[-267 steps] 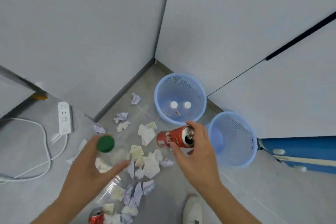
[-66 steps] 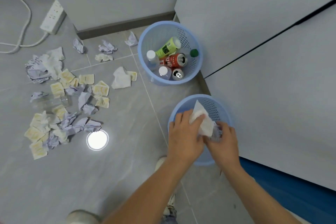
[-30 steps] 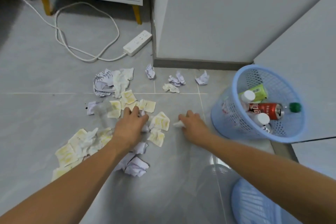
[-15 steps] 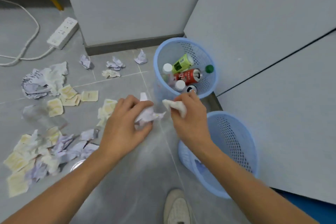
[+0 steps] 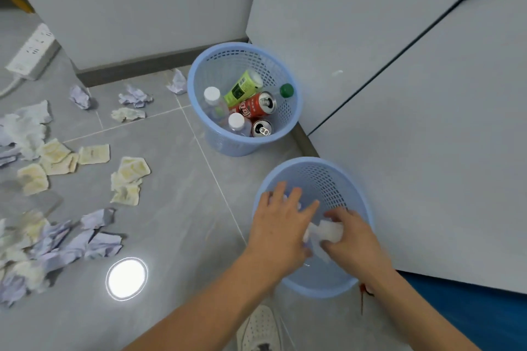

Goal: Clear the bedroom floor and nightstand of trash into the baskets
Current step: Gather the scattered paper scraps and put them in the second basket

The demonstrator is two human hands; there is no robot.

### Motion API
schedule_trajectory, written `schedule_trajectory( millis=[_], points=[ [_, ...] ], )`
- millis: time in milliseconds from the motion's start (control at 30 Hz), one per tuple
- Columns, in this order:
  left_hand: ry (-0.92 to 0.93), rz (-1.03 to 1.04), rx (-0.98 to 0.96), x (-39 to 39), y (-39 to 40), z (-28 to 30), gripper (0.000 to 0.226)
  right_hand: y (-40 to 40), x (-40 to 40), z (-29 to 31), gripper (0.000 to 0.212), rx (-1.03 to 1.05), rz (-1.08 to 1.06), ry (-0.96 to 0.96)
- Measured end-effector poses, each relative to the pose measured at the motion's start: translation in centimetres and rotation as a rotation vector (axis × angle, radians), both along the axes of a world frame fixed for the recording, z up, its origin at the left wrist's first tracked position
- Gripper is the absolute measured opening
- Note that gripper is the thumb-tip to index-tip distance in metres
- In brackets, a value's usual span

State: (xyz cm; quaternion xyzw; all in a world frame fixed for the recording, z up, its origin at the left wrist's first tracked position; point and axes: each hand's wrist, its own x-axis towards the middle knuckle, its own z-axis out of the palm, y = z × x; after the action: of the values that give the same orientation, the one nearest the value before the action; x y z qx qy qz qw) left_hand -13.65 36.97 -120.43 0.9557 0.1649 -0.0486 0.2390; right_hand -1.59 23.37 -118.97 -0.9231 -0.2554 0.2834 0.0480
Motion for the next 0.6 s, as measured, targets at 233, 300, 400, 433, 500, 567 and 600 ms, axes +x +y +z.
schedule_trajectory(
  millis=[233,300,400,433,500,567,600],
  points=[
    [-0.486,0.267,0.038,-7.2,9.3,0.2,0.029,10.2,-4.4,5.9,0.022,0.466,0.160,-0.271],
    [-0.494,0.422,0.072,-10.8,14.1,-1.6,0.025,16.0,-6.3,5.6,0.020,0.633,0.276,-0.208],
    [-0.361,0.612,0.134,-16.4,20.8,-5.1,0.025,24.7,-9.0,1.4,0.016,0.647,0.519,-0.071],
    [-0.298,0.651,0.147,-18.0,22.5,-6.1,0.028,27.4,-9.8,-0.6,0.020,0.591,0.590,-0.026],
    [-0.212,0.726,0.149,-20.5,25.2,-7.8,0.037,32.3,-11.3,-4.3,0.032,0.453,0.710,0.024],
    [-0.138,0.804,0.148,-22.2,27.5,-9.1,0.049,36.4,-12.7,-7.3,0.045,0.362,0.769,0.031],
    [-0.084,0.838,0.148,-22.7,28.5,-9.7,0.054,38.3,-13.3,-8.6,0.050,0.343,0.772,0.033]
  ],
)
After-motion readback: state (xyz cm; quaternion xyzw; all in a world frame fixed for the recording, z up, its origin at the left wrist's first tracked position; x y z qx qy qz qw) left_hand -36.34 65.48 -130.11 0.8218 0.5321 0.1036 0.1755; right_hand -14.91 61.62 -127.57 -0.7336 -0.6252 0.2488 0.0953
